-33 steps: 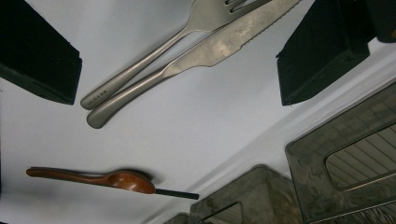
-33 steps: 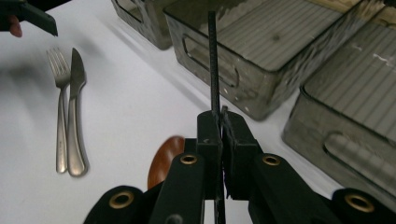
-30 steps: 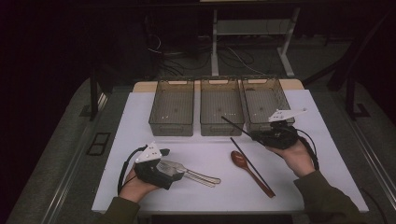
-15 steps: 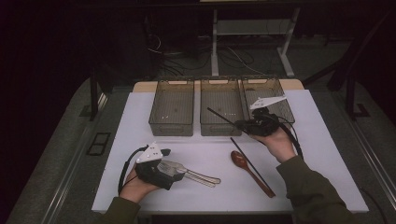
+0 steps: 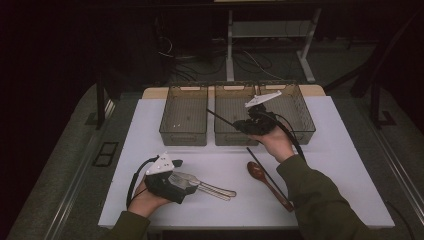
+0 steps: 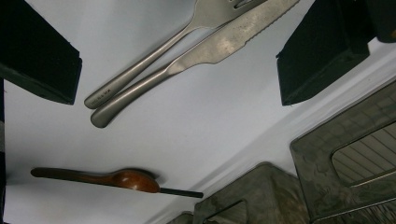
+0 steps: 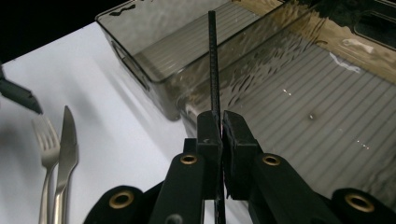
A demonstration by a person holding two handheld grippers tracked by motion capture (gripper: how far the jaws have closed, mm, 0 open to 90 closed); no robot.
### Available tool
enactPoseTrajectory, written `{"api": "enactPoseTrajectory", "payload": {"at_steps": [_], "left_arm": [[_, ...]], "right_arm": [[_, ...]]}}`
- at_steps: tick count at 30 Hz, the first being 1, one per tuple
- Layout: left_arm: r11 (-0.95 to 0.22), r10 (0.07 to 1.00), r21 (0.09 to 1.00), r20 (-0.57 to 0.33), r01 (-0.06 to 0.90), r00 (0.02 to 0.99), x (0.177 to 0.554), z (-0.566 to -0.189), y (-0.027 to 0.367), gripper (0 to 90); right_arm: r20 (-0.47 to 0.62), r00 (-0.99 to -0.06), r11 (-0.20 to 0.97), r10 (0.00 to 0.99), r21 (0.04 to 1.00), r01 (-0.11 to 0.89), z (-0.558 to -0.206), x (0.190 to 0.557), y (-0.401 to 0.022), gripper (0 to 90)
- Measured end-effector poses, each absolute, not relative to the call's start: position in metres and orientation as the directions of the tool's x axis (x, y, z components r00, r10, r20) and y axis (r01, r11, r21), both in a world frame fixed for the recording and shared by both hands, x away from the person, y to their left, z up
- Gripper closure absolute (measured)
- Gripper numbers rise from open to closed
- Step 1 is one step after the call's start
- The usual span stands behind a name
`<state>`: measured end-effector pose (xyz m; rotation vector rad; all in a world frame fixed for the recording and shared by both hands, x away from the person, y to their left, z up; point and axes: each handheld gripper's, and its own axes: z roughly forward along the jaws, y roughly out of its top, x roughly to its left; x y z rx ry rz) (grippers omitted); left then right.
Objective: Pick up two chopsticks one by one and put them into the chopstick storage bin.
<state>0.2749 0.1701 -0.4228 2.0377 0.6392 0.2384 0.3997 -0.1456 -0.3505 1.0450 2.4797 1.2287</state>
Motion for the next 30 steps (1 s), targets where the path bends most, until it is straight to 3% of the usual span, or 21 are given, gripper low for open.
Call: {"api": "enactPoseTrajectory", "payload": {"at_steps": [30], "left_arm": [[-0.411, 0.521, 0.848, -0.082, 0.334, 0.850, 0.274, -0.421, 0.169, 0.0]], "right_arm": [[0.143, -0.724, 0.446, 0.675, 0.702, 0.555, -0.355, 0.470, -0.050, 85.2]]}}
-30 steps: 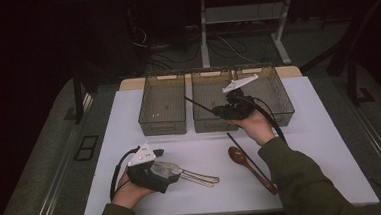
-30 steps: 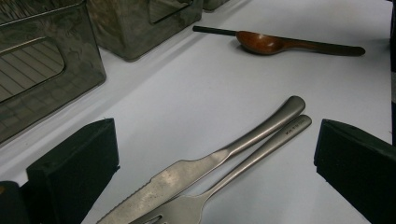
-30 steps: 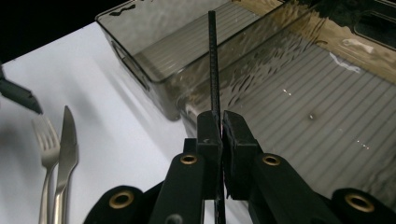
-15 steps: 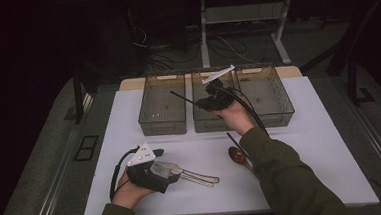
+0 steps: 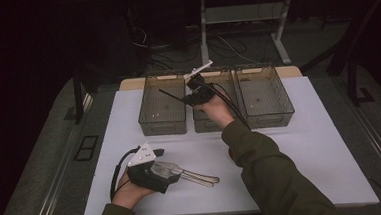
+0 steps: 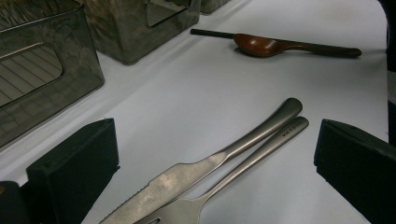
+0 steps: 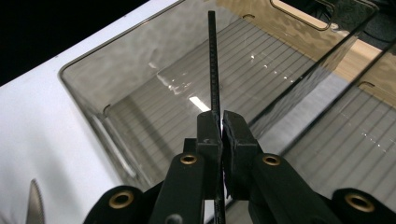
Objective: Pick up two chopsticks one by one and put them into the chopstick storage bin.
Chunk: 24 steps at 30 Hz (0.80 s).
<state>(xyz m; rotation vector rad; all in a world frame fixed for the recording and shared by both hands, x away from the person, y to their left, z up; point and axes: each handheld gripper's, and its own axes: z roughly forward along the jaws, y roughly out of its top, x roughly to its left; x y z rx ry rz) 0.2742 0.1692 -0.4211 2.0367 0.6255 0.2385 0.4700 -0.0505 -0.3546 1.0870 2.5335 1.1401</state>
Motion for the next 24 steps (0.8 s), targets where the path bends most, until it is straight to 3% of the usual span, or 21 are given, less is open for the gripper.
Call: {"api": "enactPoseTrajectory", "payload": {"at_steps": [24], "left_arm": [[-0.413, 0.510, 0.852, -0.078, 0.323, 0.857, 0.274, -0.421, 0.166, 0.0]], "right_arm": [[0.144, -0.681, 0.475, 0.718, 0.614, 0.630, -0.375, 0.503, 0.016, 85.0]]}}
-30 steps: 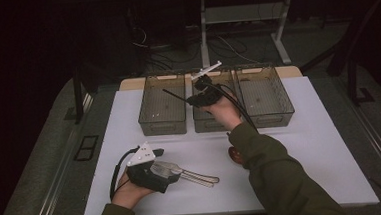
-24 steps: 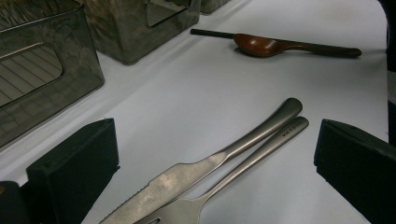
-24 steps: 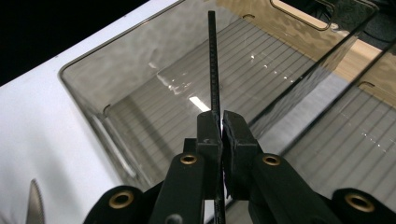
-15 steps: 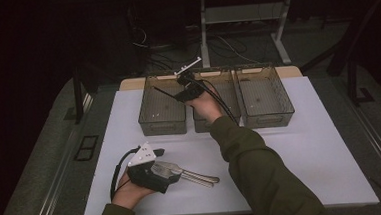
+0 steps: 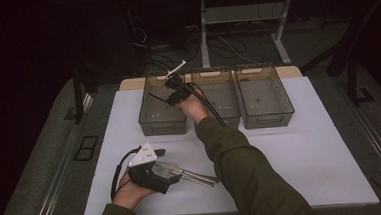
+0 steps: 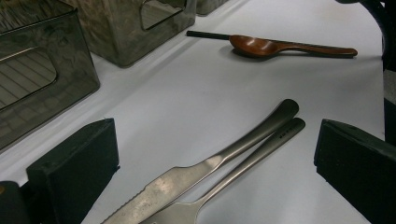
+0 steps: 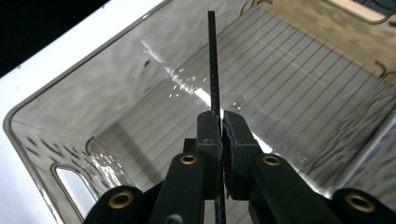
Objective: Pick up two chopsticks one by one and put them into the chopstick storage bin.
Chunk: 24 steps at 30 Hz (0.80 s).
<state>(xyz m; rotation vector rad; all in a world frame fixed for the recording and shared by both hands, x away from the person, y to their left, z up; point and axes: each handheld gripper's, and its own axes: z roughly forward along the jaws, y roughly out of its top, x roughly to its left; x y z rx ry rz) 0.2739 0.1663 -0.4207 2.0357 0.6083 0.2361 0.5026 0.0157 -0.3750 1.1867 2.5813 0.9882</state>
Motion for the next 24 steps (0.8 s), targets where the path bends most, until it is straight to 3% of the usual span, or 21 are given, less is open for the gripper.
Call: {"api": "enactPoseTrajectory", "payload": {"at_steps": [7, 14, 24], "left_arm": [[-0.416, 0.507, 0.850, -0.078, 0.322, 0.858, 0.274, -0.421, 0.166, 0.0], [-0.415, 0.506, 0.852, -0.075, 0.320, 0.859, 0.274, -0.421, 0.166, 0.0], [-0.415, 0.509, 0.851, -0.076, 0.322, 0.858, 0.274, -0.420, 0.167, 0.0]], "right_arm": [[0.141, -0.688, 0.481, 0.712, 0.615, 0.624, -0.378, 0.502, 0.019, 83.9], [0.163, -0.694, 0.461, 0.701, 0.639, 0.616, -0.372, 0.501, 0.015, 75.4], [0.183, -0.727, 0.460, 0.661, 0.667, 0.586, -0.362, 0.495, 0.003, 53.5]]}}
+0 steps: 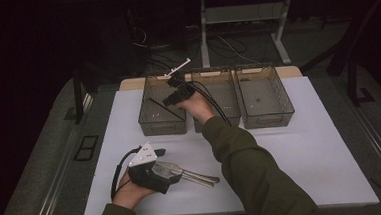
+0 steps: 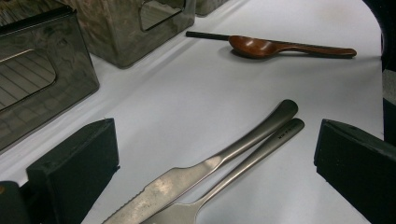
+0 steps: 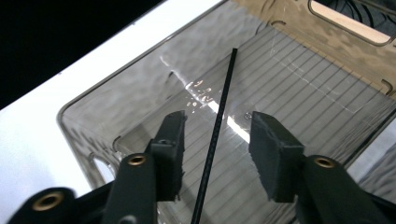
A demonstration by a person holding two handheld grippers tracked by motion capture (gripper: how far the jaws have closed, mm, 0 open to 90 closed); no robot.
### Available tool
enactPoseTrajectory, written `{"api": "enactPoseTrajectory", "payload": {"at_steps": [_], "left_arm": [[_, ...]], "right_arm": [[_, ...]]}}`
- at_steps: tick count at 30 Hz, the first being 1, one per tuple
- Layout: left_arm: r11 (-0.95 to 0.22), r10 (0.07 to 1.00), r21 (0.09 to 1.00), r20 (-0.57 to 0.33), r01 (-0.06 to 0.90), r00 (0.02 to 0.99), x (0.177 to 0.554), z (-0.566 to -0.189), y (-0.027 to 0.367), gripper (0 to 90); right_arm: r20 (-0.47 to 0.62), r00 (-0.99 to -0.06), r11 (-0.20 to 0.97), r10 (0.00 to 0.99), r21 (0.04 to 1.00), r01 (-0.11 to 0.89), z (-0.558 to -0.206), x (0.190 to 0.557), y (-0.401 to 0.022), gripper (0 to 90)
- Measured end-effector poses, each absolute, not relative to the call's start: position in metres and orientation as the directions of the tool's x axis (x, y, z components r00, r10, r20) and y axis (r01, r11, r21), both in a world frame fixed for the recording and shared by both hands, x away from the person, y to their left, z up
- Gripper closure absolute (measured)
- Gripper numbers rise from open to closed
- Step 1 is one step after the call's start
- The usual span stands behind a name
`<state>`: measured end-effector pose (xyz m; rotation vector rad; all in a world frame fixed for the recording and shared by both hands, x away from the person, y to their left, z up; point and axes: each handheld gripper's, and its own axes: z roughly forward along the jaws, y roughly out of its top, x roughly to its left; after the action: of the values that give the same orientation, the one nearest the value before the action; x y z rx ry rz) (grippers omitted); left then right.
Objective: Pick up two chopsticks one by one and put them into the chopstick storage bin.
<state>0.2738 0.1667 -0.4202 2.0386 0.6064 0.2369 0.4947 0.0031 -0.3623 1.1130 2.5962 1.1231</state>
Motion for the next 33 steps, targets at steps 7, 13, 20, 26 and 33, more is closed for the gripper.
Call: {"api": "enactPoseTrajectory", "payload": {"at_steps": [7, 13, 20, 26, 33], "left_arm": [[-0.415, 0.510, 0.851, -0.075, 0.322, 0.857, 0.274, -0.420, 0.167, 0.0], [-0.415, 0.511, 0.852, -0.072, 0.320, 0.856, 0.273, -0.420, 0.167, 0.0], [-0.413, 0.514, 0.851, -0.075, 0.323, 0.854, 0.273, -0.420, 0.166, 0.0], [-0.417, 0.513, 0.849, -0.074, 0.323, 0.855, 0.273, -0.420, 0.166, 0.0], [-0.416, 0.514, 0.850, -0.074, 0.324, 0.855, 0.274, -0.421, 0.166, 0.0]], "right_arm": [[0.183, -0.765, 0.467, 0.618, 0.697, 0.544, -0.355, 0.481, -0.013, 60.4], [0.180, -0.805, 0.510, 0.565, 0.690, 0.513, -0.353, 0.460, -0.027, 80.0], [0.187, -0.822, 0.536, 0.539, 0.677, 0.505, -0.356, 0.443, -0.042, 88.7], [0.182, -0.822, 0.547, 0.539, 0.667, 0.506, -0.362, 0.436, -0.048, 88.7], [0.176, -0.824, 0.556, 0.539, 0.661, 0.504, -0.367, 0.437, -0.046, 88.7]]}}
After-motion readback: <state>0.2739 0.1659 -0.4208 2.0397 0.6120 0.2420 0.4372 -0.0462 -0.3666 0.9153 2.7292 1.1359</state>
